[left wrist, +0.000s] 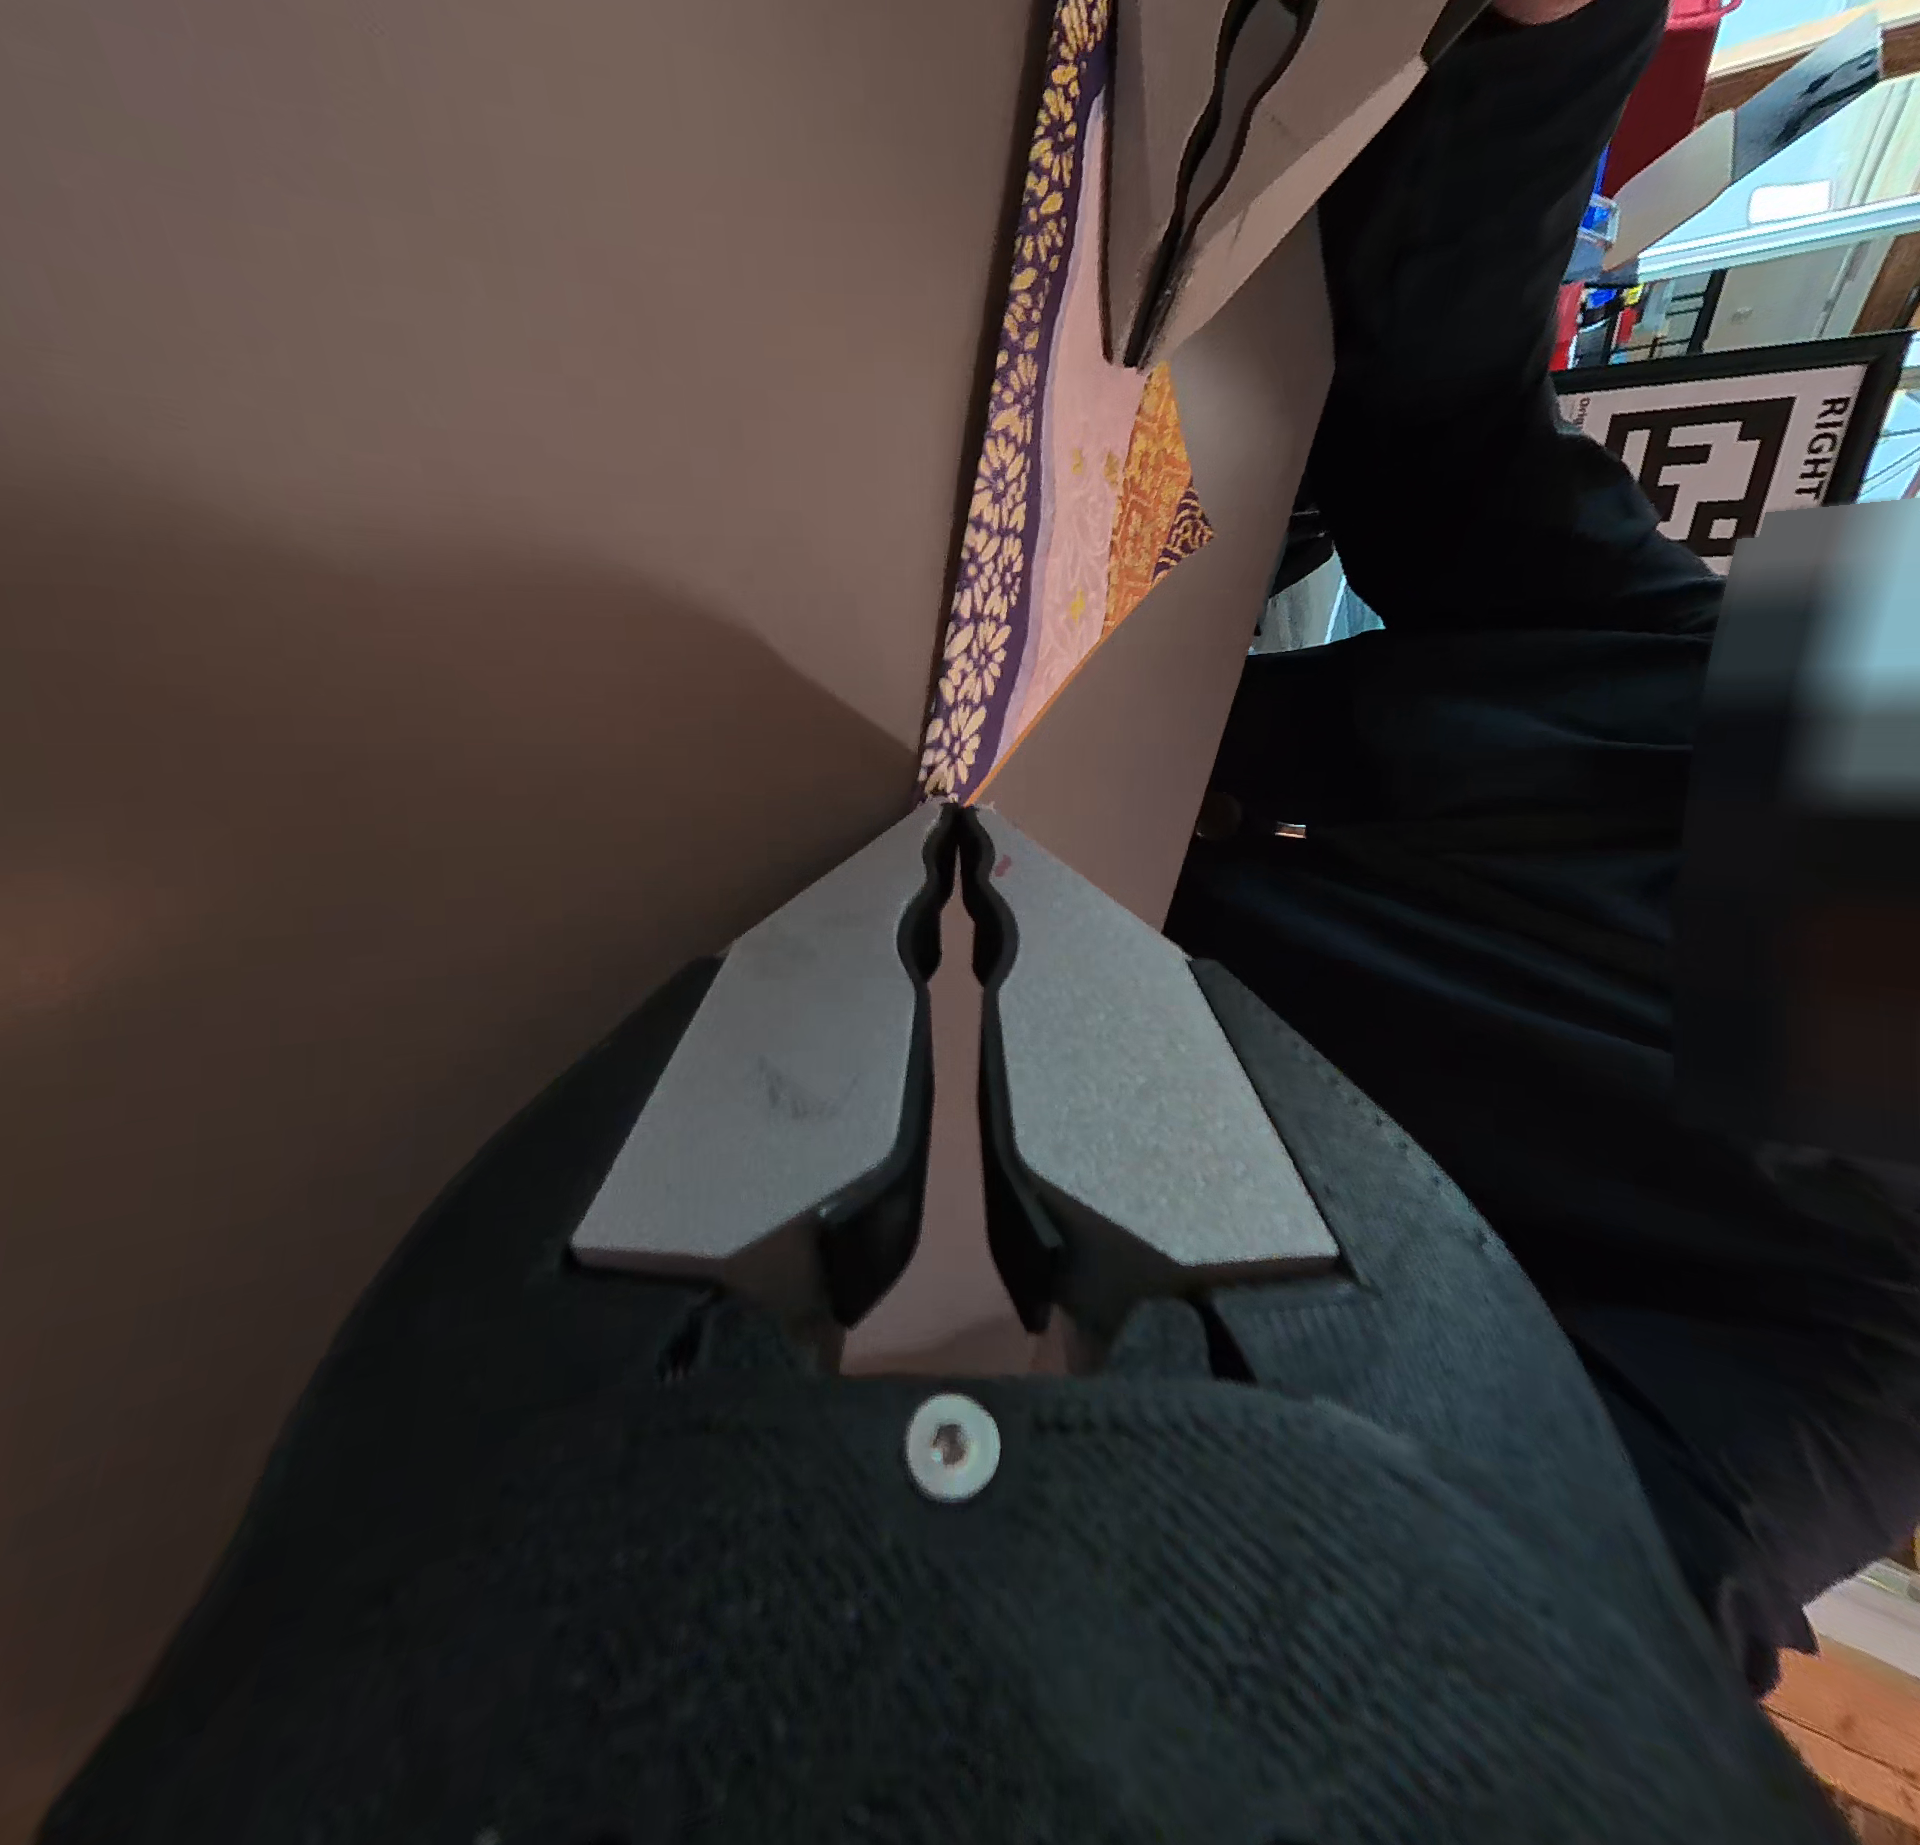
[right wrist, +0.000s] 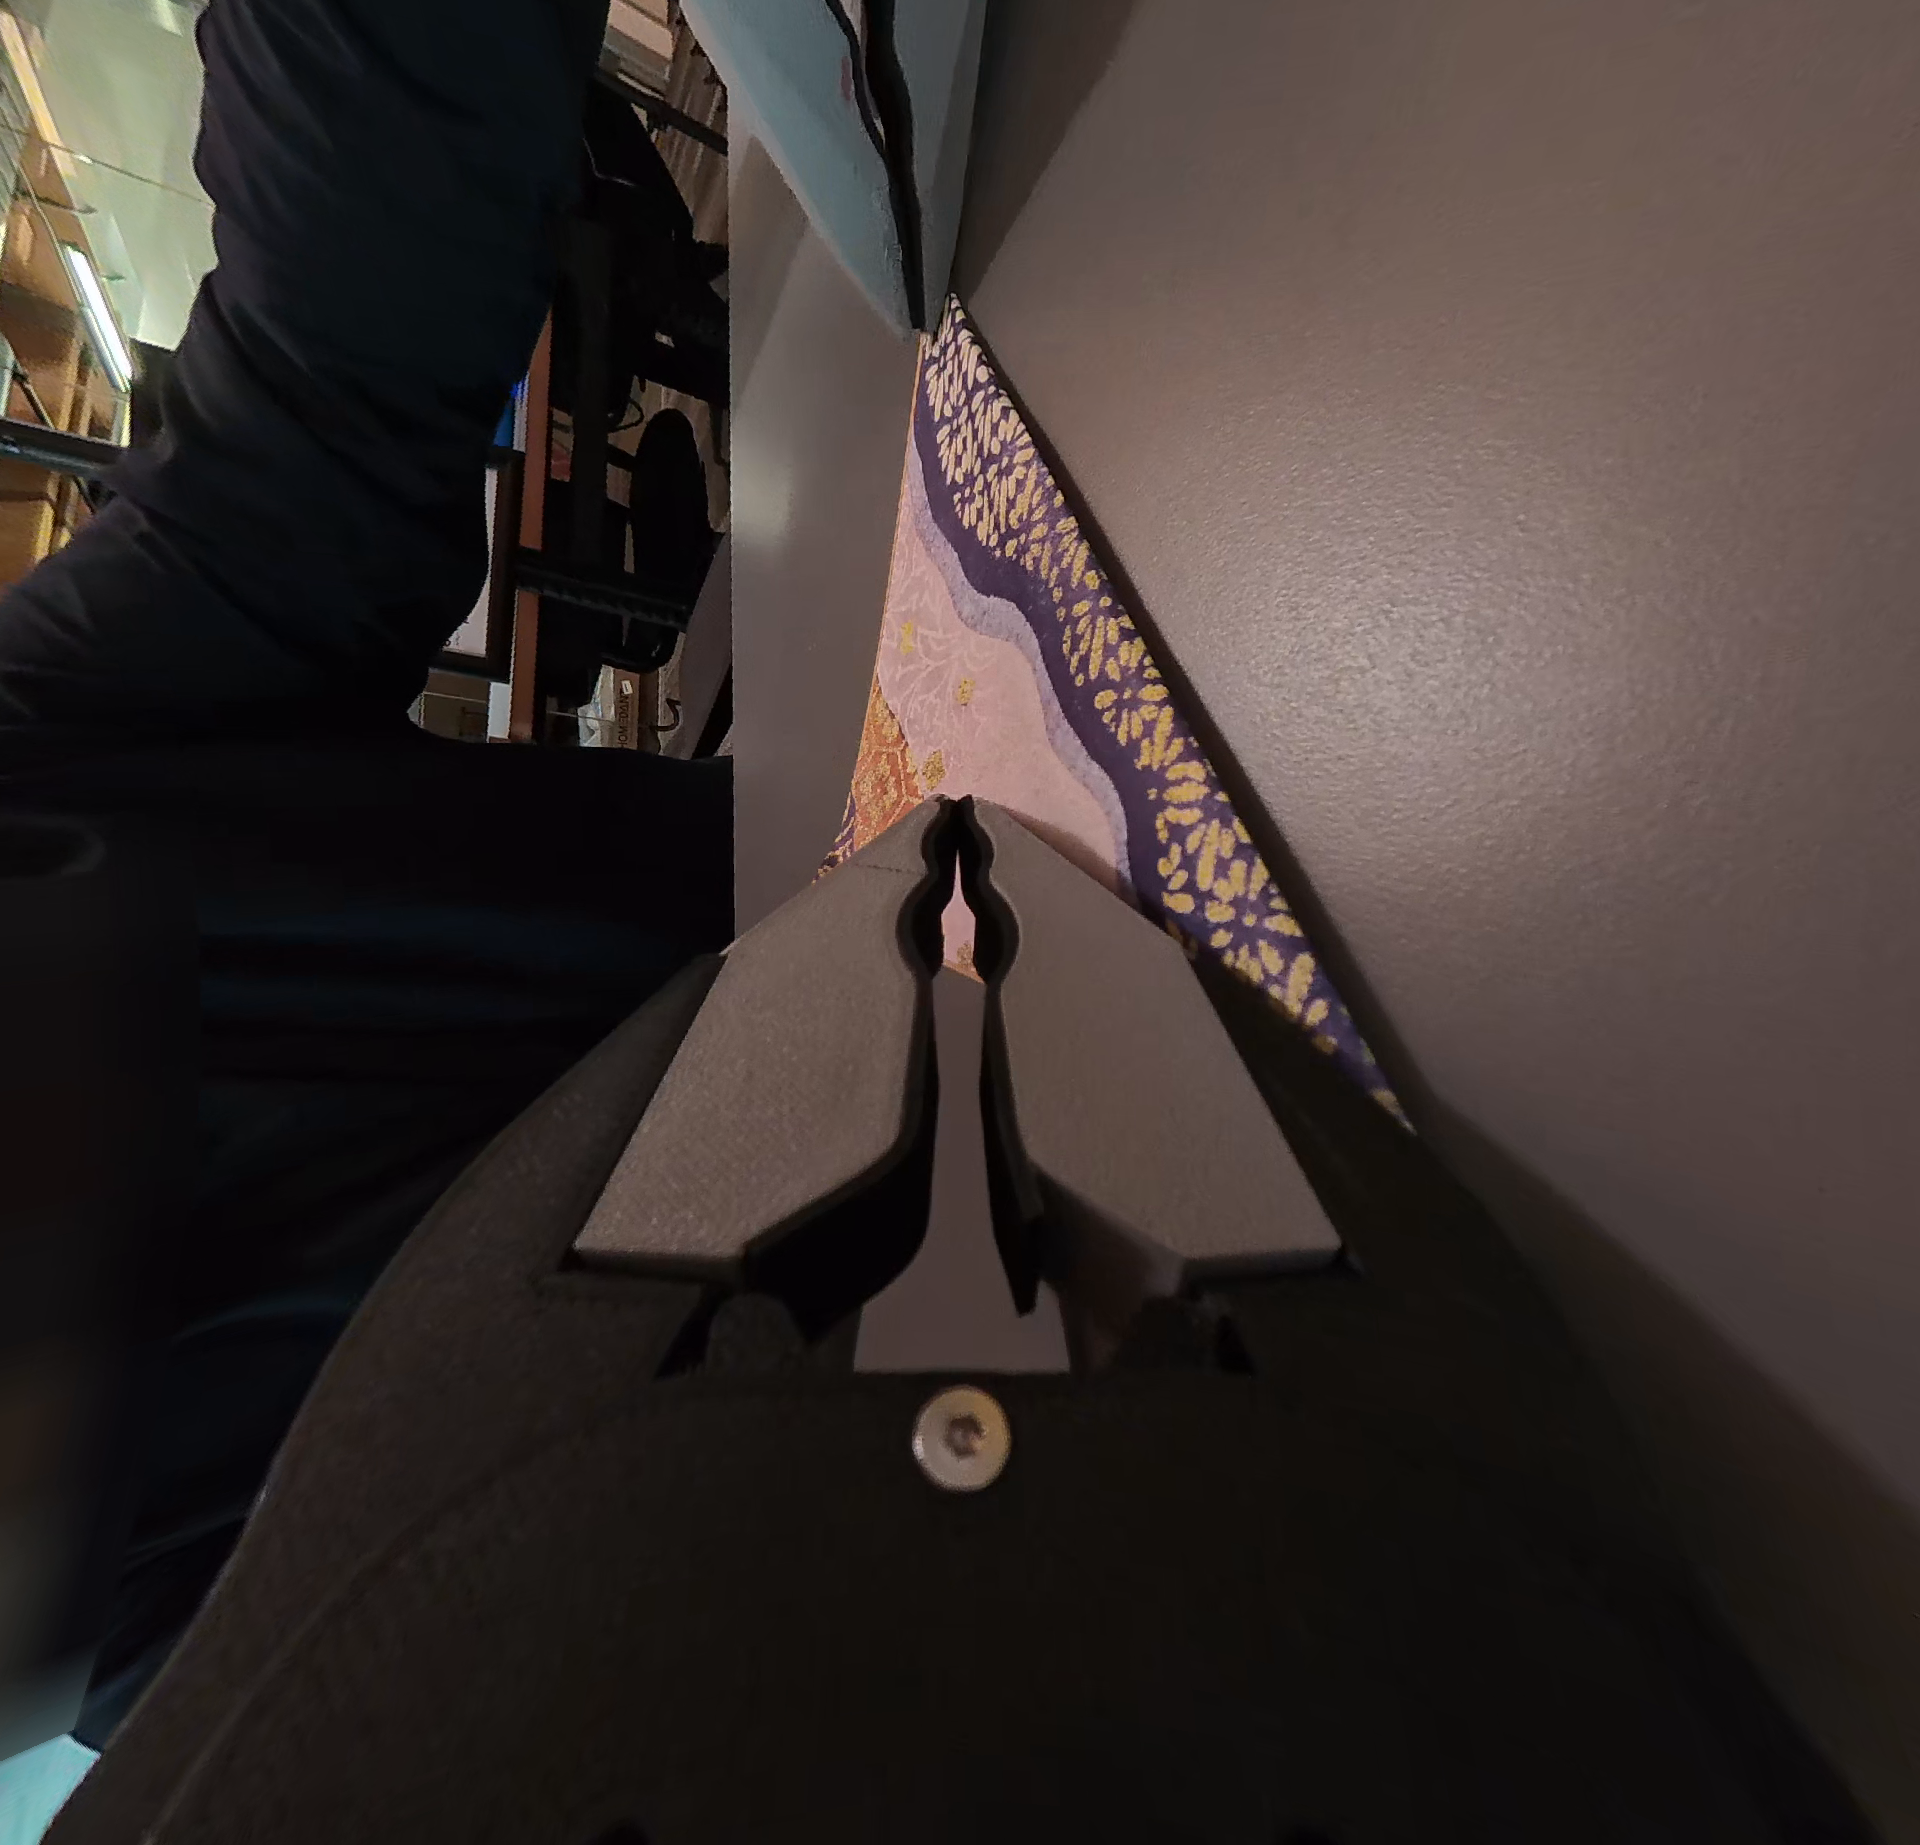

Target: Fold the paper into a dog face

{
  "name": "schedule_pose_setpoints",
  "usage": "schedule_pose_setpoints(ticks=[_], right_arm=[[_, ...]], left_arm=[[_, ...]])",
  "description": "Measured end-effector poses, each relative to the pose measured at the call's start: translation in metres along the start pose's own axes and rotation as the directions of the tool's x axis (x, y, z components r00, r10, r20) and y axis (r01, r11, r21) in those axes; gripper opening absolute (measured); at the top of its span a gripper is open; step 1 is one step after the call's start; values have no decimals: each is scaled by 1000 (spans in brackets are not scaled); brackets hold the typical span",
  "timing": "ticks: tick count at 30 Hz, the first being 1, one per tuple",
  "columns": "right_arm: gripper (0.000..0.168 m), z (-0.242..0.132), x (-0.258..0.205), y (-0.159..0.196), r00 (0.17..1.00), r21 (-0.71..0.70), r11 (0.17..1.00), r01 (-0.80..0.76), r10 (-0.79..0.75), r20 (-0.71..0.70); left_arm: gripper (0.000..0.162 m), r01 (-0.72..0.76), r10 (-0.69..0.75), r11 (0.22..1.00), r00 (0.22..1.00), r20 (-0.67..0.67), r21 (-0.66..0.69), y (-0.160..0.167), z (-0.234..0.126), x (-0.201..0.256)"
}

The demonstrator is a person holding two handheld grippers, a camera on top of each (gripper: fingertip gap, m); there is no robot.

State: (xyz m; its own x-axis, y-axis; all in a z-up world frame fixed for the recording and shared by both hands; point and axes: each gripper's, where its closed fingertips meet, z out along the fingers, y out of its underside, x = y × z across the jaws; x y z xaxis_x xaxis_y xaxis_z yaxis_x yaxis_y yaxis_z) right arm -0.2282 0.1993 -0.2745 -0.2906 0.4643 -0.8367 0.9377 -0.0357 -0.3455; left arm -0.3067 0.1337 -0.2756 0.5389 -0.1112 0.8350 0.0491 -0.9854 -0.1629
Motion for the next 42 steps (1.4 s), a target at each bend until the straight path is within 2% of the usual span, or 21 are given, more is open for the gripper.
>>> schedule_pose_setpoints(ticks=[6, 14, 21, 24, 26, 29, 34, 42], right_arm=[[0, 0, 0, 0, 1000, 0, 1000, 0, 0, -1], [0, -1, 0, -1, 999, 10, 1000, -26, 26, 29], [0, 0, -2, 0, 999, -15, 999, 45, -46, -25], [0, -6, -33, -16, 990, 69, 994, 89, -96, 107], [0, -11, -39, -26, 987, 108, 986, 130, -139, 83], [0, -7, -34, -30, 983, 71, 981, 183, -182, -12], [0, 5, -46, -48, 981, 11, 981, 192, -191, -8], [0, 52, -38, -73, 994, -250, 962, 105, -95, 53]], left_arm=[[0, 10, -10, 1000, 1000, -12, 24, 1, -2, -1], [0, -43, 41, 998, 998, 37, 56, 1, -2, -1], [0, -79, 75, 995, 995, 67, 60, 1, -2, -2], [0, -115, 110, 993, 989, 103, 41, 1, -2, -2], [0, -156, 152, 988, 978, 145, 17, 1, -2, -2], [0, -190, 188, 982, 967, 175, -2, 1, -1, -2], [0, -220, 215, 975, 961, 173, 9, 2, -1, -1], [0, -327, 317, 944, 934, 166, 37, 2, -1, -1]])
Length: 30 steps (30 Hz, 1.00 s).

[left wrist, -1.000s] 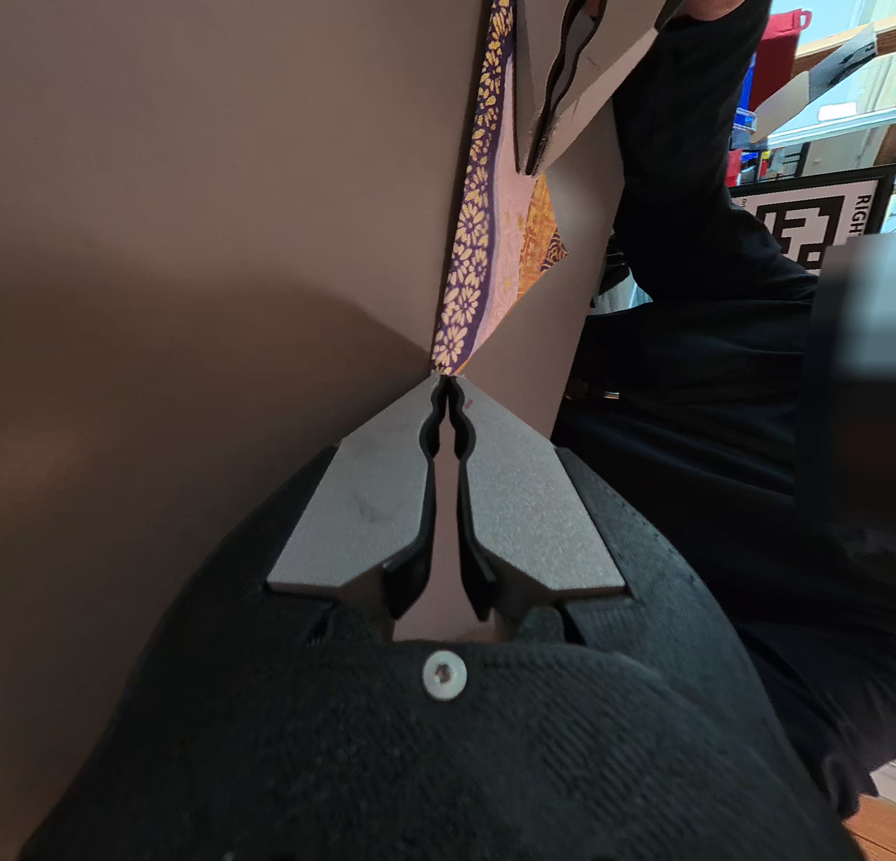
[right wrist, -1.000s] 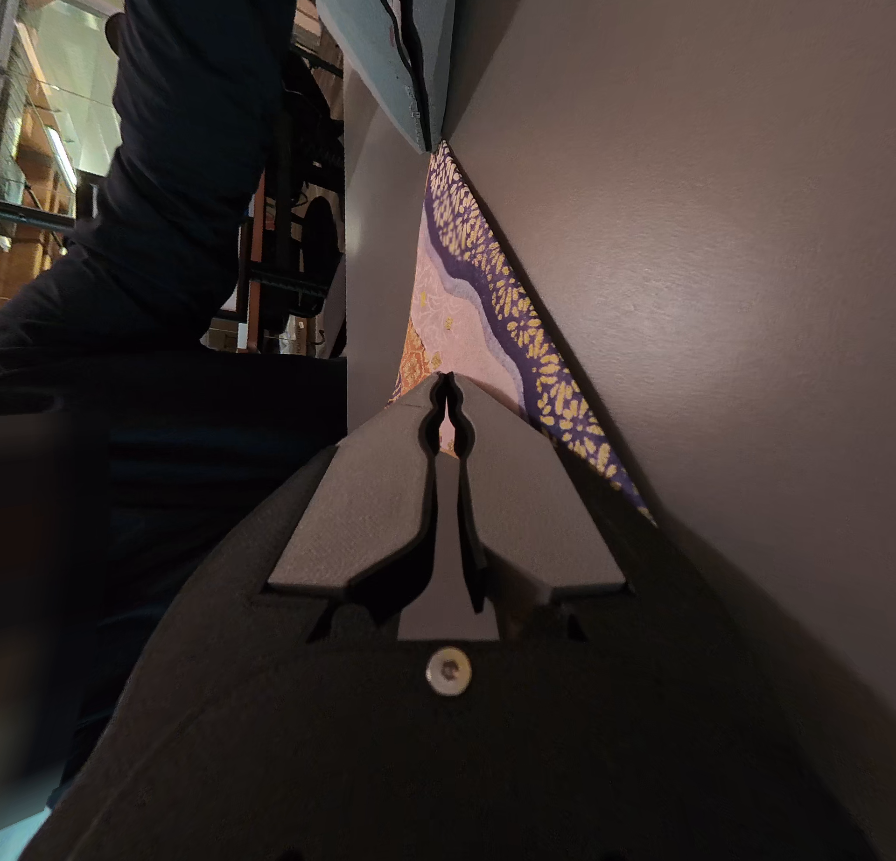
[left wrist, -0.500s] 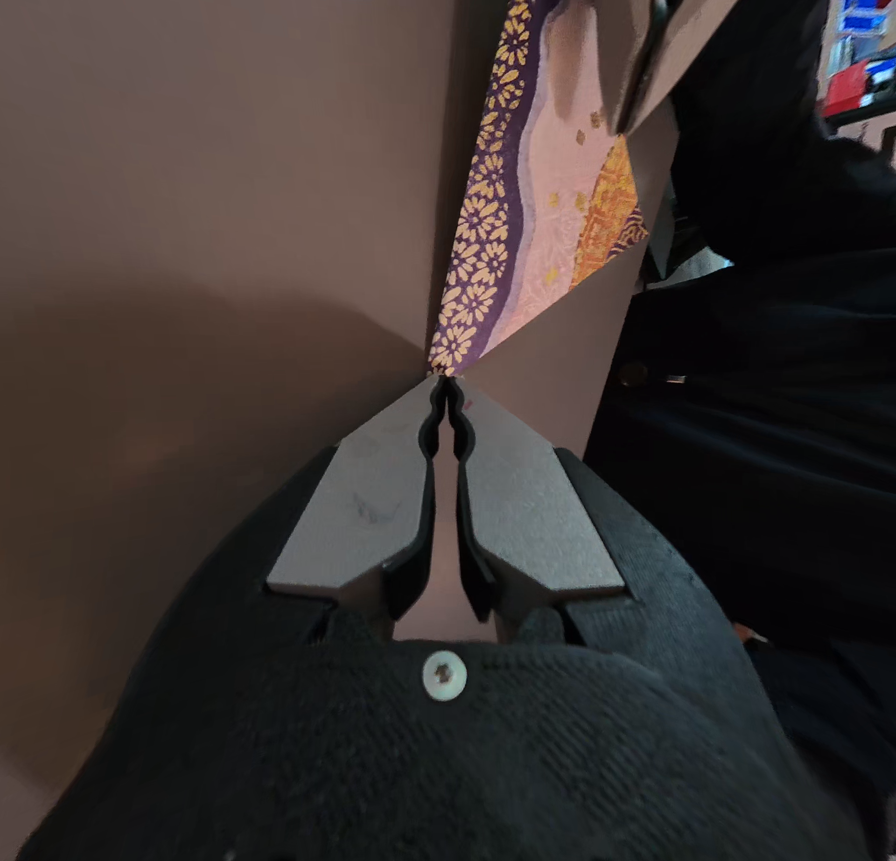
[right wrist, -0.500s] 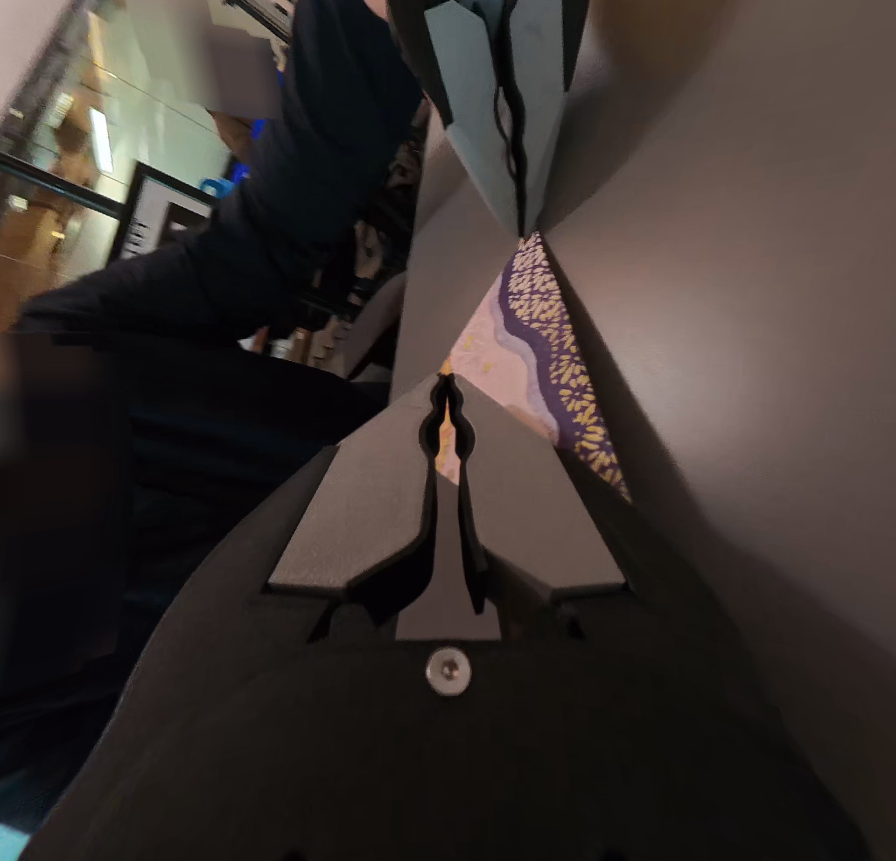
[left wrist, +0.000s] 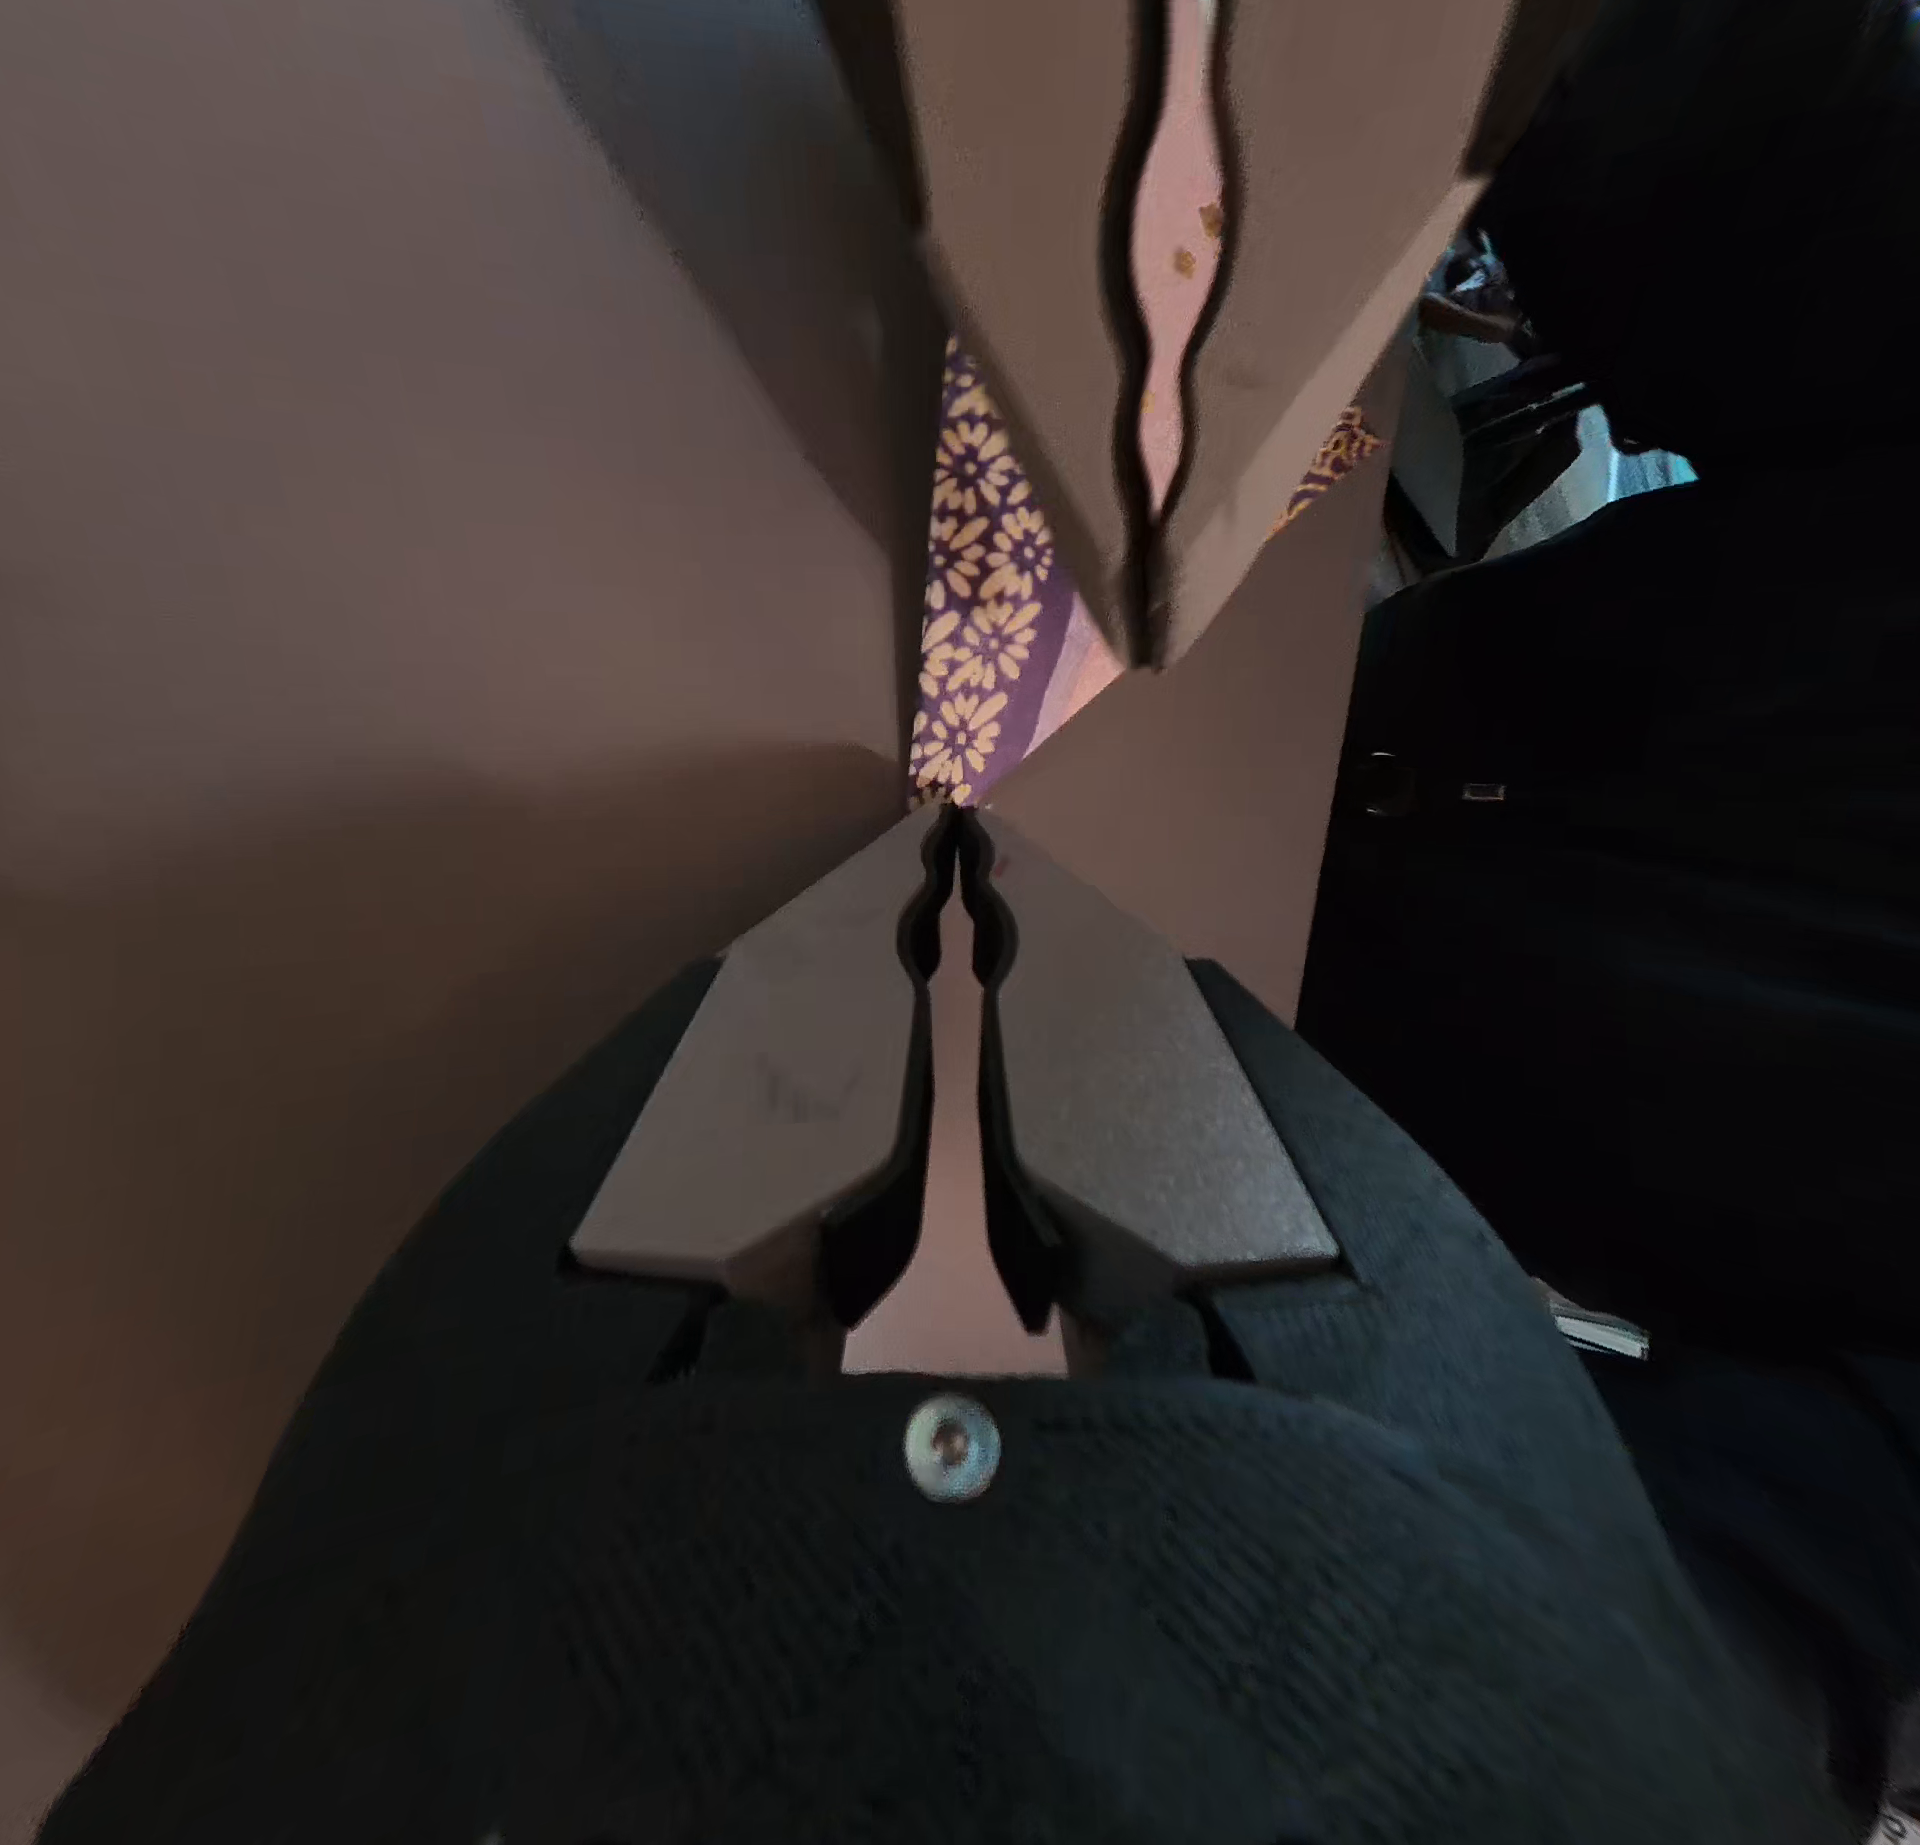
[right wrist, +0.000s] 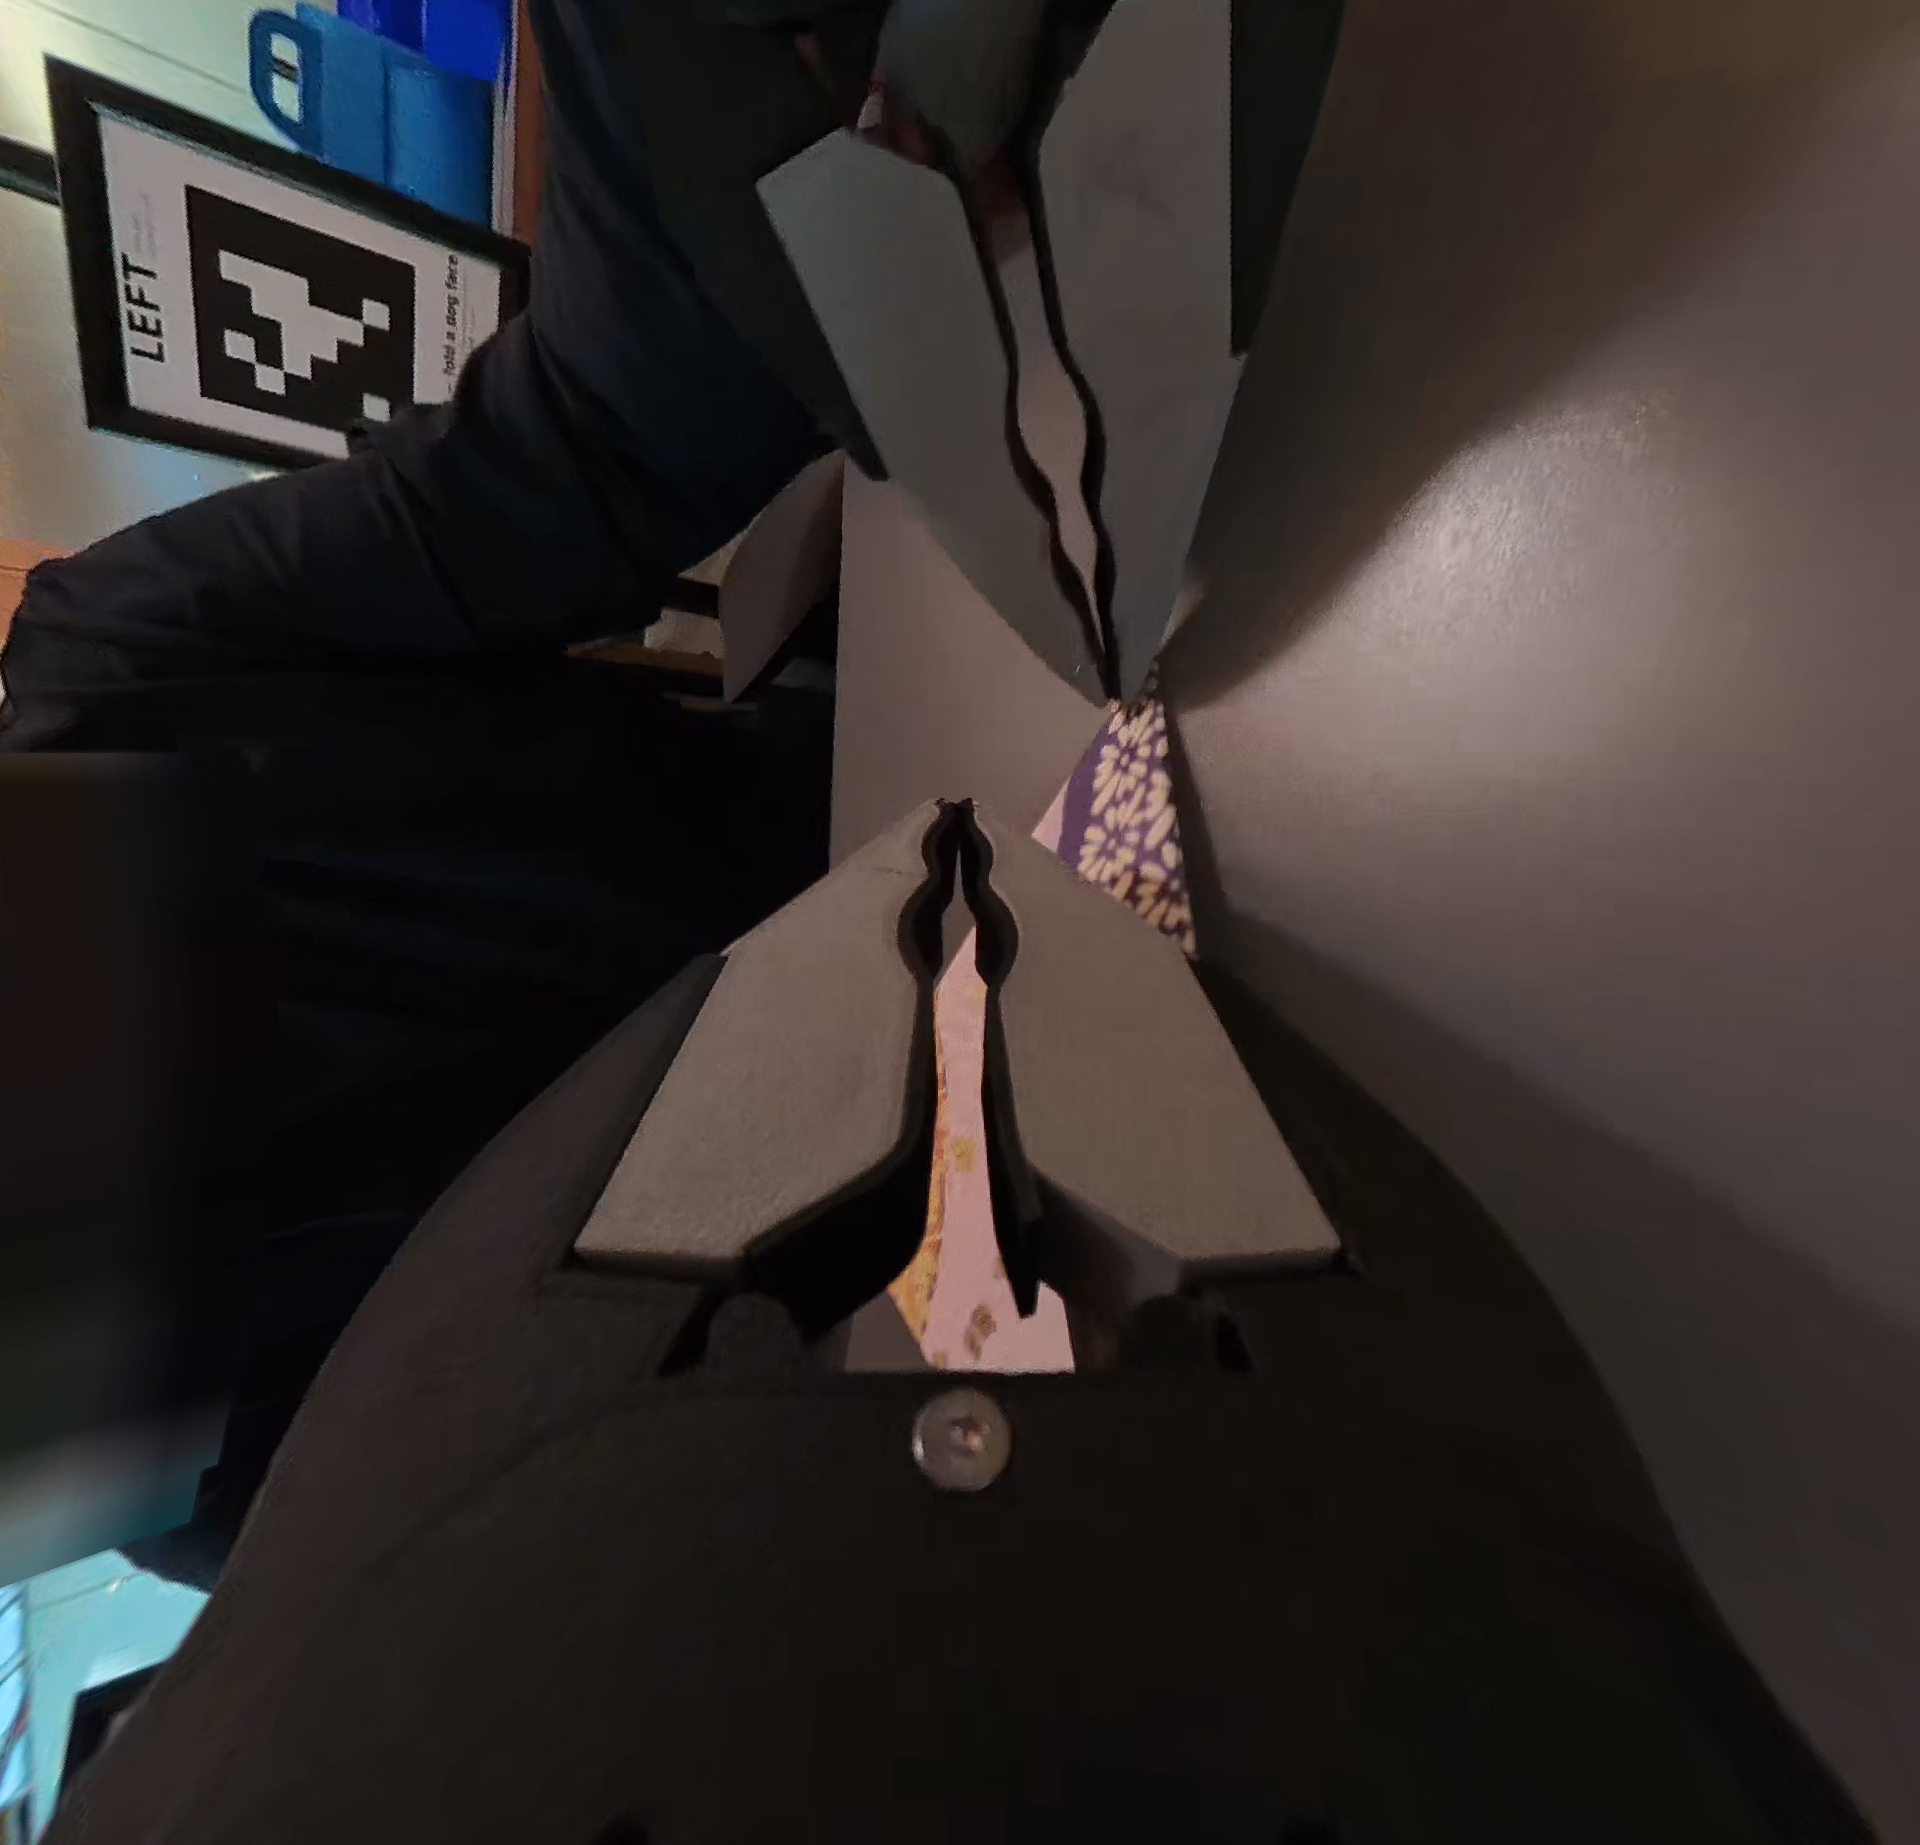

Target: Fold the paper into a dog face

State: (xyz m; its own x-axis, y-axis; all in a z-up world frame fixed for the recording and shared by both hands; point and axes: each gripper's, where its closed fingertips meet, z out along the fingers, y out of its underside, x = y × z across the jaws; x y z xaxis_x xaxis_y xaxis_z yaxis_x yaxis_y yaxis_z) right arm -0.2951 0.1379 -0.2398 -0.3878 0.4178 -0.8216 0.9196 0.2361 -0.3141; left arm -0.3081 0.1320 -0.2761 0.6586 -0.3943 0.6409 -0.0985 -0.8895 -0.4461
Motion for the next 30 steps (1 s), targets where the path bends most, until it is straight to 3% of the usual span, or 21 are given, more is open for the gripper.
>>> schedule_pose_setpoints(ticks=[6, 11, 18, 24, 28, 30], right_arm=[[0, 12, 31, 4, 998, -107, 993, -57, 55, -16], [0, 12, 33, 7, 995, -95, 992, -79, 84, 45], [0, -2, 36, 22, 993, -89, 990, -109, 112, 25], [0, -18, 37, 46, 993, -56, 991, -121, 121, -2], [0, -28, 26, 30, 990, 96, 987, -126, 119, 79], [0, -21, 21, 27, 990, 92, 990, -111, 102, 95]], left_arm=[[0, -37, 38, 999, 999, -10, 30, 1, 0, 0], [0, -42, 44, 999, 998, -48, 28, 1, 0, 1], [0, -41, 43, 998, 997, -57, 48, 1, -1, 1], [0, -35, 39, 998, 997, -60, 57, 1, -1, 1], [0, -35, 39, 998, 997, -62, 61, 1, -1, 1], [0, -36, 40, 997, 997, -61, 61, 1, -1, 1]])
